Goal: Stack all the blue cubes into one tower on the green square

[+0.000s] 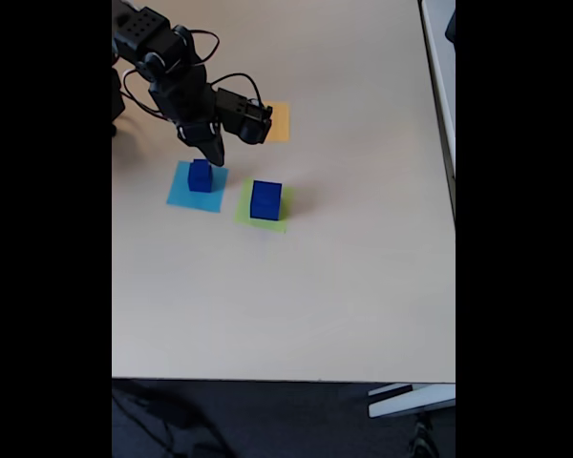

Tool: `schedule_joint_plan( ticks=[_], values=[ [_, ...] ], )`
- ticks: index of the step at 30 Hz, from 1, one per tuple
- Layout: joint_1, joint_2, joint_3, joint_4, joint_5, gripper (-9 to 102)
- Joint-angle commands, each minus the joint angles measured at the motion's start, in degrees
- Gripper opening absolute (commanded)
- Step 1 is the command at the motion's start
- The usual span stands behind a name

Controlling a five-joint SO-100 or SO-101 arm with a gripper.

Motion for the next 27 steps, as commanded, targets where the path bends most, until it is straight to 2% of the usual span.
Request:
schedule_joint_plan(
  ticks=[1, 13, 27],
  values=[
    [0.2, -1.8, -7.2, -0.4, 1.4, 1],
    [-1.5, -17.8, -24.8, -0.4, 4.9, 0],
    [-3.8, -23.9, -25.3, -7.4, 7.0, 1]
  ],
)
